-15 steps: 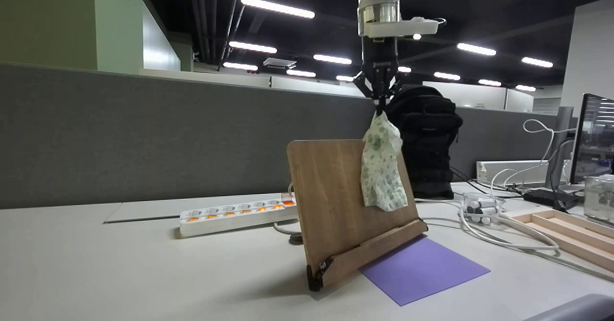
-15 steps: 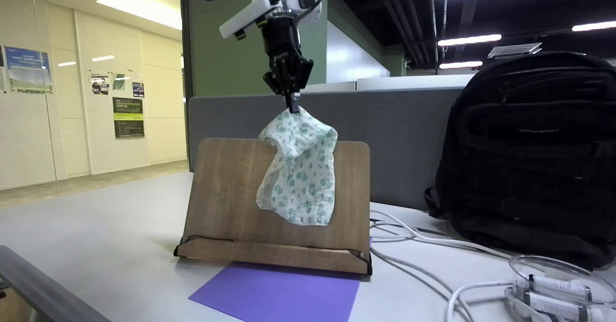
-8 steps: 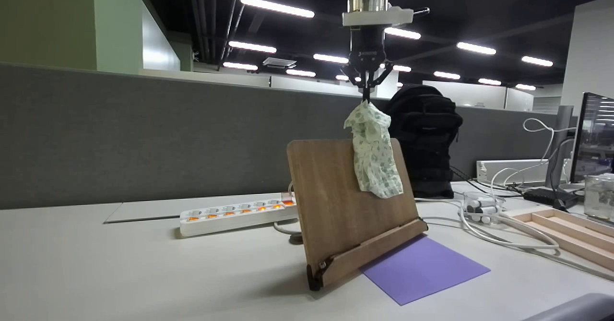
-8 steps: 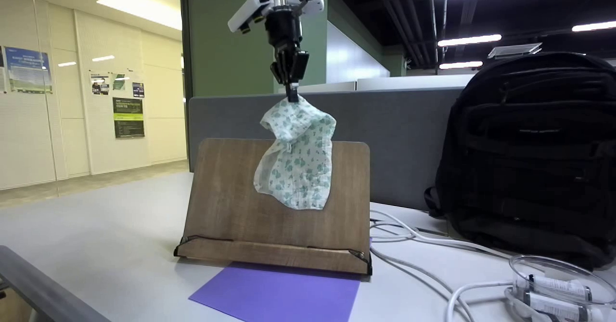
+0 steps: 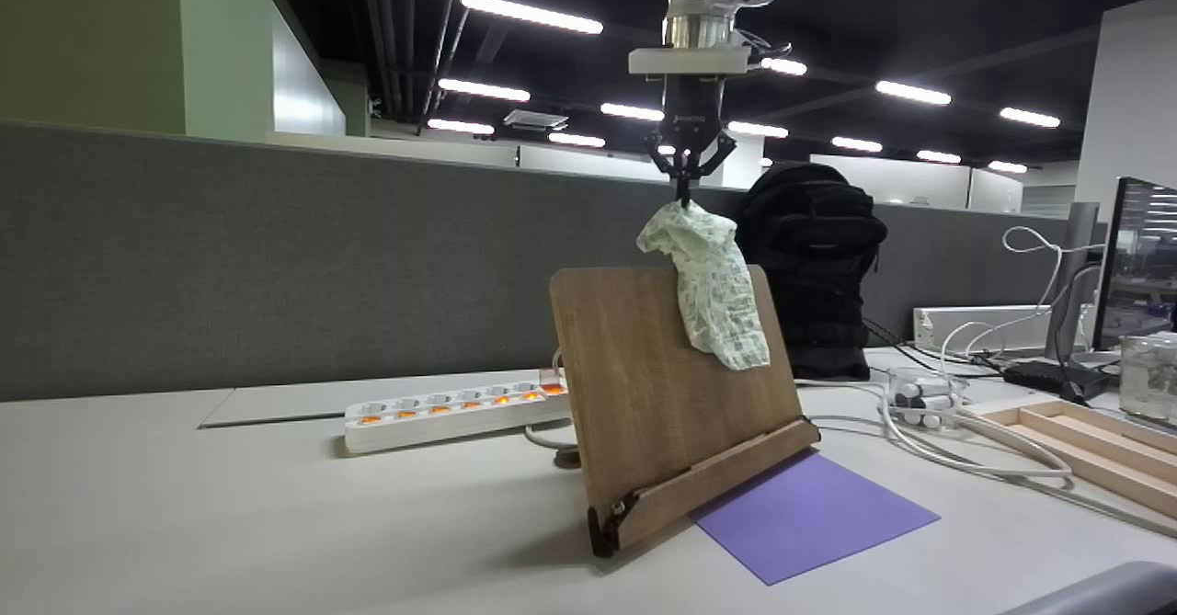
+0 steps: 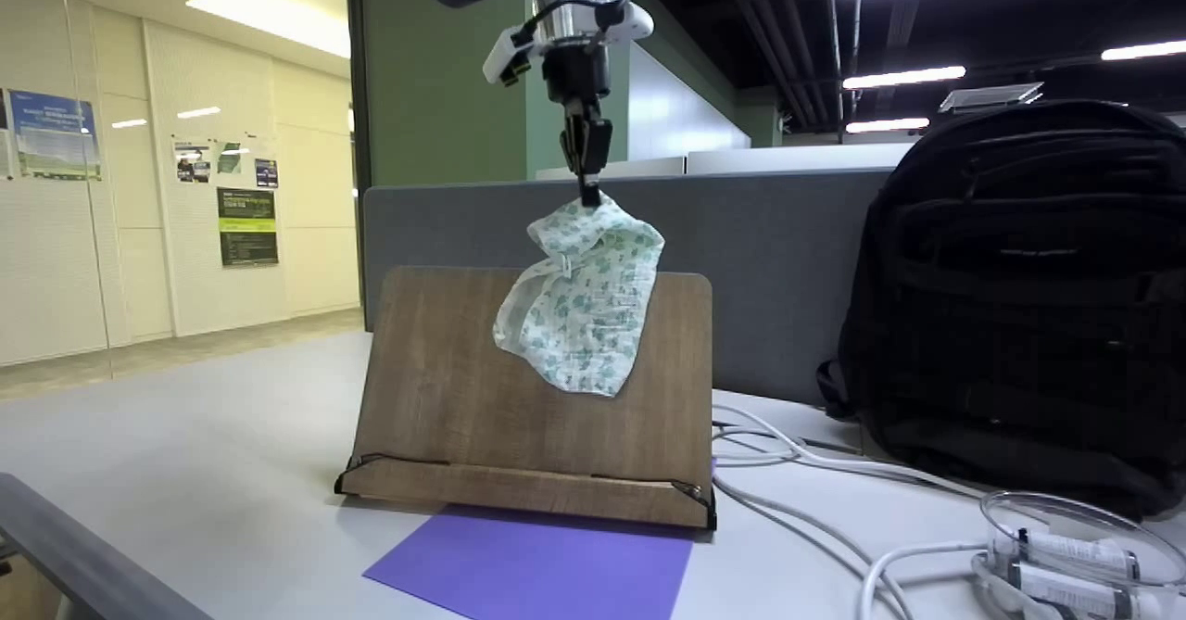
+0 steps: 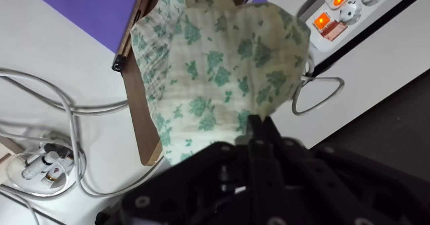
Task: Place the white cloth on the wooden board
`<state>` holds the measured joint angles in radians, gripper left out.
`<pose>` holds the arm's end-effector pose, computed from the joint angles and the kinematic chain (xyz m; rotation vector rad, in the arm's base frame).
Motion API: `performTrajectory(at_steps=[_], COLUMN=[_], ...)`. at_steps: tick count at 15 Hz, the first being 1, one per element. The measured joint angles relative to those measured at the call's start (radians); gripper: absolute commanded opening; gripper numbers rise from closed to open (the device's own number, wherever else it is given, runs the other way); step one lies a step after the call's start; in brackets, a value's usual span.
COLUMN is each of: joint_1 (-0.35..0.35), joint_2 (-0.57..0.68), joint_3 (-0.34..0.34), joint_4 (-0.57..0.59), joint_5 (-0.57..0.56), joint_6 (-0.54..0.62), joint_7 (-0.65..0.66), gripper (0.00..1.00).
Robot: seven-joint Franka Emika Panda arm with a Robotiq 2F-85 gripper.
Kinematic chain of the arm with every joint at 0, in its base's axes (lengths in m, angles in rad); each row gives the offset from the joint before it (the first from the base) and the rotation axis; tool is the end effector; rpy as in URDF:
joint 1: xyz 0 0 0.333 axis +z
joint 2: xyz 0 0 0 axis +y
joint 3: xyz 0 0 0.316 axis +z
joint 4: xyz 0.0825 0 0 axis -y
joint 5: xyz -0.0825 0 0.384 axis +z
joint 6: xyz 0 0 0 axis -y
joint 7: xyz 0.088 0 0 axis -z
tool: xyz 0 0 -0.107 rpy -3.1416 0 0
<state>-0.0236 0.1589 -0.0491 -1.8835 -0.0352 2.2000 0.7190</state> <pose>0.6131 -0.0447 0.4393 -2.8878 1.1736 -0.2523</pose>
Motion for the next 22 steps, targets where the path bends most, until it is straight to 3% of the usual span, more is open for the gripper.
performTrajectory(at_steps=[9, 10, 12, 20, 22], joint_1=[0.007, 0.009, 0.013, 0.025, 0.029], joint_2=[0.118, 0.128, 0.141, 0.139, 0.123], joint_3=[-0.02, -0.021, -0.022, -0.023, -0.023], joint_4=[0.055, 0.06, 0.068, 0.092, 0.092], joint_5=[0.016, 0.018, 0.021, 0.036, 0.032], joint_6=[0.083, 0.088, 0.09, 0.093, 0.091], joint_7=[0.102, 0.11, 0.118, 0.12, 0.12], gripper=[0.0, 0.27, 0.32, 0.88, 0.99])
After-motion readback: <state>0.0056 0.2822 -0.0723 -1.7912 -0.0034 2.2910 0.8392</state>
